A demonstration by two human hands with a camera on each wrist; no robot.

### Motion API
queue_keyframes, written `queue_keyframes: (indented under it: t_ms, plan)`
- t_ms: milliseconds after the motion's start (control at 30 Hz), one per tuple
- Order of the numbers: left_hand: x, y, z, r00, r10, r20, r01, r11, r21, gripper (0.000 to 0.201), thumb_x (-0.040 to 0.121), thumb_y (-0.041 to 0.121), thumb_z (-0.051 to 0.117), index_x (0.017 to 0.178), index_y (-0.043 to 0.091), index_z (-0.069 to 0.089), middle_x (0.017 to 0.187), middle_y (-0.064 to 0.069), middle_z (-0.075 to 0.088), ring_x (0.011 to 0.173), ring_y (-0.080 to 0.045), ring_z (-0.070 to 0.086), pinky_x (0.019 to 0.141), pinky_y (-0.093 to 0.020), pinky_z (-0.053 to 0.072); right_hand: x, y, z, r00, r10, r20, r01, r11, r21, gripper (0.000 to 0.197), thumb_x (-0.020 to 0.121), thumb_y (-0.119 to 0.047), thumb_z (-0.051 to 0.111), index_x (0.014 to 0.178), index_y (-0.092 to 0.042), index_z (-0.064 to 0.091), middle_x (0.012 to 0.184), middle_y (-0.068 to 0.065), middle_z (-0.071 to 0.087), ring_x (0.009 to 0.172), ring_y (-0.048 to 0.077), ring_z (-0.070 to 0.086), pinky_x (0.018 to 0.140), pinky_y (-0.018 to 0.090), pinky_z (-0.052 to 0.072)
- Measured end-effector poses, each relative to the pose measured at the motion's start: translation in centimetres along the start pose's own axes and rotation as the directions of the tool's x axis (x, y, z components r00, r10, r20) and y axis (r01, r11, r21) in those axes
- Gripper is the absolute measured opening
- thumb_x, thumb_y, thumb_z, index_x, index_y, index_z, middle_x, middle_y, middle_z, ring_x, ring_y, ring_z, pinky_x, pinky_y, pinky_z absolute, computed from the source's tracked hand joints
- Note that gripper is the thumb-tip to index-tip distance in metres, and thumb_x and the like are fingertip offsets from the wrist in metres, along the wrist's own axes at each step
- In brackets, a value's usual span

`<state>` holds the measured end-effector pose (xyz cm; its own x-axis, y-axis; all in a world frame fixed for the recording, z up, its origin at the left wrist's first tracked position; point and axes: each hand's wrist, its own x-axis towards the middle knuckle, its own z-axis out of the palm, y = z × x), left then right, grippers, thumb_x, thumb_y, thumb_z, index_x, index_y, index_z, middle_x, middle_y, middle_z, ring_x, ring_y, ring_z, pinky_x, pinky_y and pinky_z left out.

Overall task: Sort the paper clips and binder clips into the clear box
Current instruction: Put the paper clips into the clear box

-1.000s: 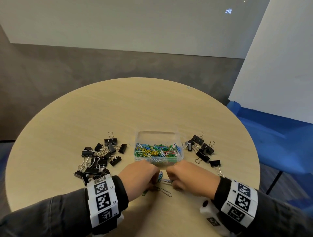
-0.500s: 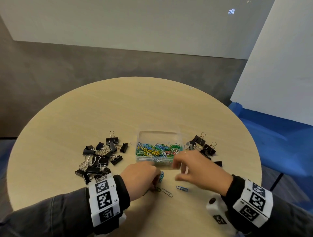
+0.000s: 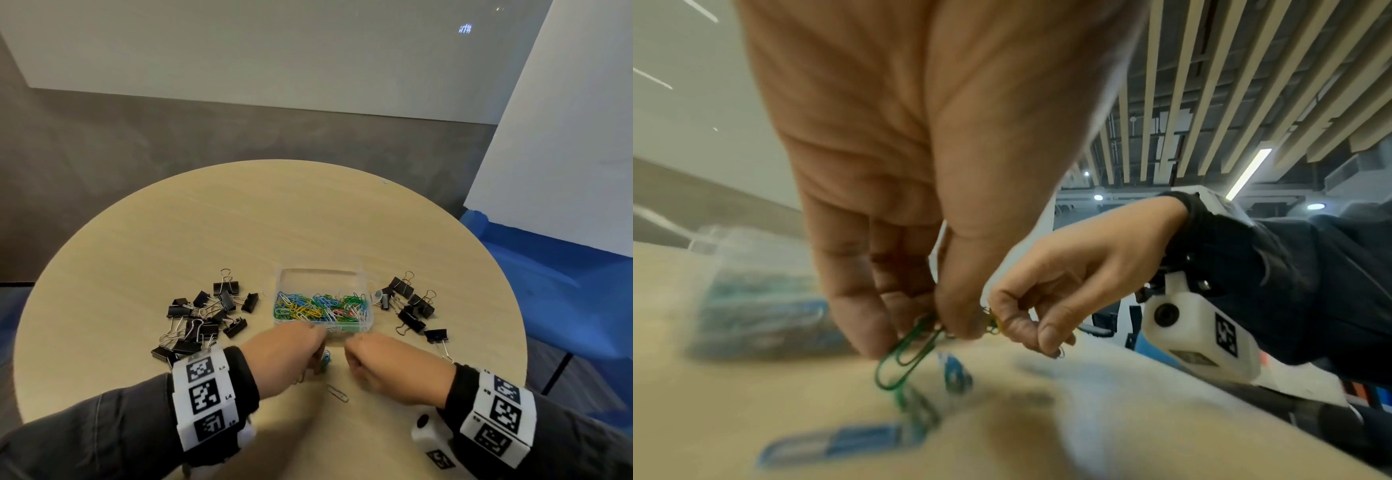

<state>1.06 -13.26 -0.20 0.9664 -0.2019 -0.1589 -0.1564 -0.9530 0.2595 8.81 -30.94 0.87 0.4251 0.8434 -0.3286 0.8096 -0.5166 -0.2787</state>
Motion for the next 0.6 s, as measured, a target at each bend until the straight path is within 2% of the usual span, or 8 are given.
queue_keyframes:
  t_ms: [67, 167, 200, 233, 367, 467, 533, 600]
  plan:
    - [0.6, -0.1, -2.0, 0.991, 0.004, -0.135, -0.013, 0.998, -0.064, 0.012, 0.09, 0.004, 0.051, 0.092, 0.016, 0.05, 0.098, -0.005, 0.058, 0.086, -0.021, 0.052, 0.074, -0.028, 0.038, 0.4, 0.1, -1.6, 0.989, -0.002, -0.151, 0.01, 0.998, 0.055, 0.021, 0.095, -0.011, 0.046, 0.079, -0.023, 0.041, 0.079, -0.005, 0.045, 0.071, 0.016, 0.043, 0.058, 0.02, 0.031]
    - [1.5, -0.4, -5.0, 0.935, -0.041, -0.352, -0.013, 0.989, -0.149, 0.011, 0.089, 0.009, 0.06, 0.098, 0.012, 0.055, 0.097, -0.005, 0.06, 0.087, -0.022, 0.055, 0.077, -0.031, 0.044, 0.8, 0.0, -4.0, 0.903, 0.001, -0.43, 0.052, 0.993, 0.11, 0.011, 0.095, -0.016, 0.054, 0.087, -0.022, 0.05, 0.087, -0.007, 0.048, 0.079, 0.012, 0.048, 0.07, 0.021, 0.037]
    - [1.6, -0.7, -5.6, 0.924, -0.063, -0.376, -0.004, 0.985, -0.174, 0.016, 0.087, 0.013, 0.064, 0.1, 0.011, 0.056, 0.097, -0.004, 0.06, 0.087, -0.021, 0.055, 0.078, -0.033, 0.046, 0.9, -0.1, -4.3, 0.879, 0.0, -0.477, 0.057, 0.993, 0.105, 0.004, 0.094, -0.02, 0.057, 0.093, -0.02, 0.053, 0.093, -0.006, 0.049, 0.083, 0.012, 0.049, 0.074, 0.022, 0.039]
    - [1.7, -0.9, -5.9, 0.925, -0.082, -0.372, 0.009, 0.981, -0.194, 0.022, 0.086, 0.017, 0.068, 0.103, 0.012, 0.055, 0.098, -0.002, 0.06, 0.088, -0.019, 0.055, 0.078, -0.032, 0.047, 0.9, -0.3, -4.3, 0.87, 0.003, -0.492, 0.046, 0.995, 0.087, 0.009, 0.093, -0.023, 0.059, 0.098, -0.019, 0.054, 0.097, -0.006, 0.048, 0.086, 0.012, 0.049, 0.077, 0.022, 0.04]
    - [0.6, -1.6, -5.2, 0.946, -0.072, -0.315, 0.024, 0.988, -0.154, 0.028, 0.079, 0.022, 0.075, 0.1, 0.016, 0.056, 0.095, 0.004, 0.058, 0.086, -0.016, 0.056, 0.078, -0.031, 0.047, 1.1, -1.1, -2.7, 0.951, -0.079, -0.298, 0.087, 0.996, 0.014, 0.025, 0.086, -0.028, 0.067, 0.107, -0.017, 0.059, 0.105, -0.002, 0.055, 0.097, 0.014, 0.051, 0.084, 0.024, 0.042]
    - [-0.8, -1.4, -3.5, 0.985, 0.016, -0.17, -0.036, 0.992, -0.117, 0.024, 0.077, 0.019, 0.075, 0.093, 0.021, 0.058, 0.091, 0.008, 0.059, 0.079, -0.011, 0.057, 0.074, -0.027, 0.047, 1.3, -1.7, -0.8, 0.985, -0.148, -0.09, 0.151, 0.988, 0.031, 0.051, 0.078, -0.03, 0.074, 0.124, -0.017, 0.055, 0.123, 0.001, 0.054, 0.112, 0.015, 0.049, 0.095, 0.027, 0.04]
    - [-1.4, -1.4, -2.3, 0.998, 0.058, 0.002, -0.058, 0.994, -0.094, 0.034, 0.076, 0.021, 0.077, 0.104, 0.022, 0.058, 0.102, 0.008, 0.055, 0.087, -0.009, 0.055, 0.075, -0.02, 0.044, 1.6, -1.8, 0.0, 0.991, -0.128, -0.036, 0.129, 0.991, 0.024, 0.06, 0.072, -0.033, 0.079, 0.124, -0.017, 0.053, 0.124, 0.002, 0.051, 0.112, 0.019, 0.048, 0.095, 0.032, 0.044]
    - [-1.7, -1.7, -1.5, 0.988, 0.077, 0.132, -0.069, 0.996, -0.061, 0.05, 0.074, 0.025, 0.078, 0.118, 0.023, 0.054, 0.117, 0.005, 0.048, 0.099, -0.012, 0.052, 0.083, -0.021, 0.045, 1.7, -2.1, 0.3, 0.996, -0.083, -0.029, 0.083, 0.997, 0.003, 0.054, 0.071, -0.03, 0.079, 0.117, -0.015, 0.054, 0.119, 0.003, 0.048, 0.106, 0.02, 0.048, 0.089, 0.031, 0.045]
